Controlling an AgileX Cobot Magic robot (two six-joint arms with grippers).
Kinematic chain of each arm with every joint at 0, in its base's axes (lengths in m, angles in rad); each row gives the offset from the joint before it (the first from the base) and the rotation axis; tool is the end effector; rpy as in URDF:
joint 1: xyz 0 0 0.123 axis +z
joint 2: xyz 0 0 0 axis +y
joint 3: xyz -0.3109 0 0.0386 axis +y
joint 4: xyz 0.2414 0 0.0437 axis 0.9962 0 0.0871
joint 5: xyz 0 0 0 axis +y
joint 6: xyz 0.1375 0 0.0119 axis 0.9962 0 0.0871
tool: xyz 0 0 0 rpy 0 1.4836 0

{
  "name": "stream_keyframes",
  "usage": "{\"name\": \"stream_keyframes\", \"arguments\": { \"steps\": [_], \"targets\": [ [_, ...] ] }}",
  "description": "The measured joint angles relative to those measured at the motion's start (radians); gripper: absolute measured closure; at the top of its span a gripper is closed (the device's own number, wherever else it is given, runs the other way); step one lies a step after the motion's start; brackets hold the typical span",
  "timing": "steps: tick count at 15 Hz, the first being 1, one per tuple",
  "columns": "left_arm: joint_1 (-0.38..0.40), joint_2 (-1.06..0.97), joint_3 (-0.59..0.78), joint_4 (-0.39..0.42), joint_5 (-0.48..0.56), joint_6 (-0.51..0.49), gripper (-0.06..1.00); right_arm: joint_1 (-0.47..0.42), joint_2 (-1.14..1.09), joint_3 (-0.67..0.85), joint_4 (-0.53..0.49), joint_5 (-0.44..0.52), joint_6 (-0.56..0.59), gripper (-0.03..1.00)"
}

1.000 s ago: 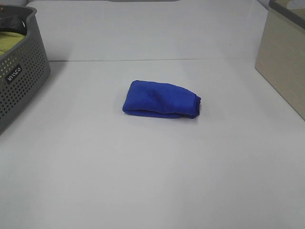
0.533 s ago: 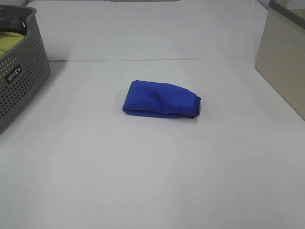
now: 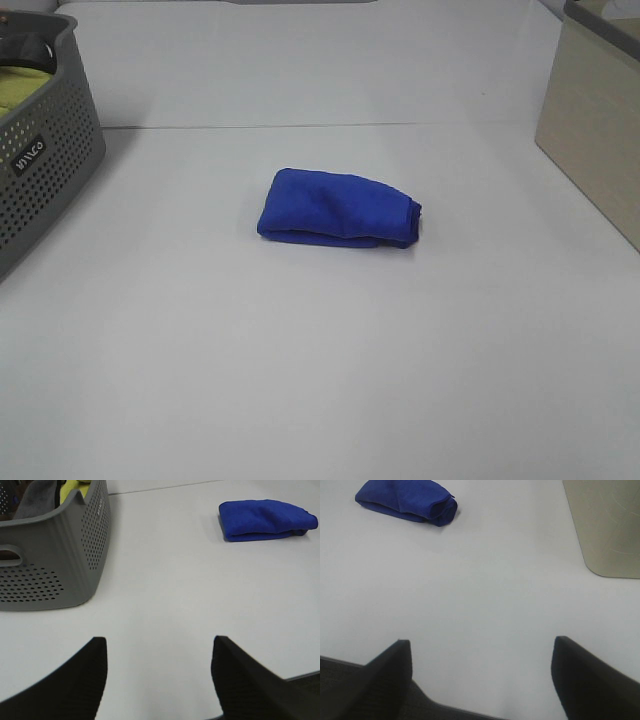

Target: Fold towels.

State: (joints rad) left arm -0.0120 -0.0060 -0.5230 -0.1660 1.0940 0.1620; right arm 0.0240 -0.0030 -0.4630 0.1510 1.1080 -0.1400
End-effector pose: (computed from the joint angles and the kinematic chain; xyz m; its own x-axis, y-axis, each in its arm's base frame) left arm -0.0035 -0.0202 0.2571 -0.4410 0.0895 -0.8930 0.1808 0.9835 0.0093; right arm 0.0011 0.0186 0.2366 -0.5114 -0.0838 -0.8553 -0.1758 0.9844 0.0087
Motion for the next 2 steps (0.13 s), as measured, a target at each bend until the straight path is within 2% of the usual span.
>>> {"name": "stream_keyframes", "arguments": {
  "steps": [2],
  "targets": [
    [0.0,0.0,0.0,0.0,0.0,0.0,0.35,-0.015,0.0,0.0,0.003,0.0,0.0,0.21]
  ]
}}
